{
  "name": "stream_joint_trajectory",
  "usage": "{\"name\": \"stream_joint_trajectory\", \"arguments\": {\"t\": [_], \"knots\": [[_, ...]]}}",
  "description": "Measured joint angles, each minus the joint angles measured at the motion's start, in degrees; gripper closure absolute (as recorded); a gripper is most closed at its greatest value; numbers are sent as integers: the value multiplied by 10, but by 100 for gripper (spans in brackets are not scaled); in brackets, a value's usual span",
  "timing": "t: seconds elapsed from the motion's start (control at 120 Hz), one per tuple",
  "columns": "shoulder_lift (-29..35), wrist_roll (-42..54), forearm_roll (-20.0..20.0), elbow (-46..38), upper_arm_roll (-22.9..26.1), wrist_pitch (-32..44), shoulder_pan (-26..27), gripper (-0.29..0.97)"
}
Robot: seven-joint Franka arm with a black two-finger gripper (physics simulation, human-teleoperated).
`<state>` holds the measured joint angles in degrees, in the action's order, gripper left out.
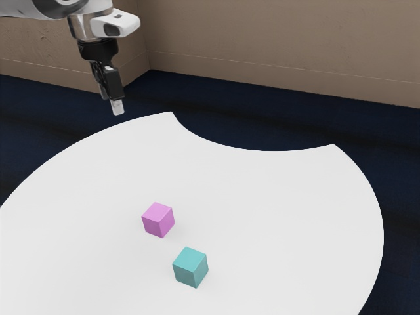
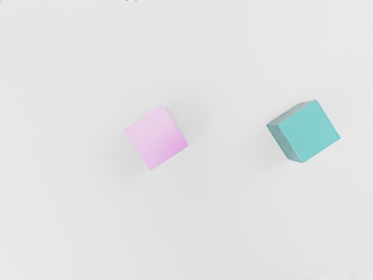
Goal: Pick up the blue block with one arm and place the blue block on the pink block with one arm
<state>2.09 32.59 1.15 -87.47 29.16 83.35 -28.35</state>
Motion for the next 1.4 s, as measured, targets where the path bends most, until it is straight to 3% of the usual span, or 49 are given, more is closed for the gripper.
{"name": "stream_joint_trajectory", "arguments": {"t": [0.25,0.317,0.358,0.475,0.55,0.583,0.617,0.658,0.692,0.742,0.8,0.875,0.925,1.017,1.092,1.233,1.4], "knots": [[-1,27,1,2,0,0,4,0],[18,34,-6,86,11,-13,-13,0],[22,37,-12,118,47,-21,-26,0],[-27,38,-38,132,107,-38,76,0],[-4,41,-56,106,118,-42,125,0],[62,48,-34,34,134,-33,79,1],[135,58,0,-33,163,-20,-47,1],[241,78,60,-92,250,-4,-221,0],[298,94,110,-114,327,7,-327,0],[364,119,172,-133,411,22,-418,0],[460,146,219,-135,477,35,-414,0],[507,199,356,-230,478,47,-395,0],[539,238,412,-257,476,53,-375,0],[566,293,462,-281,485,62,-340,0],[617,354,531,-355,489,75,-331,0],[651,492,596,-446,489,98,-338,0],[663,653,662,-490,489,145,-348,0]]}}
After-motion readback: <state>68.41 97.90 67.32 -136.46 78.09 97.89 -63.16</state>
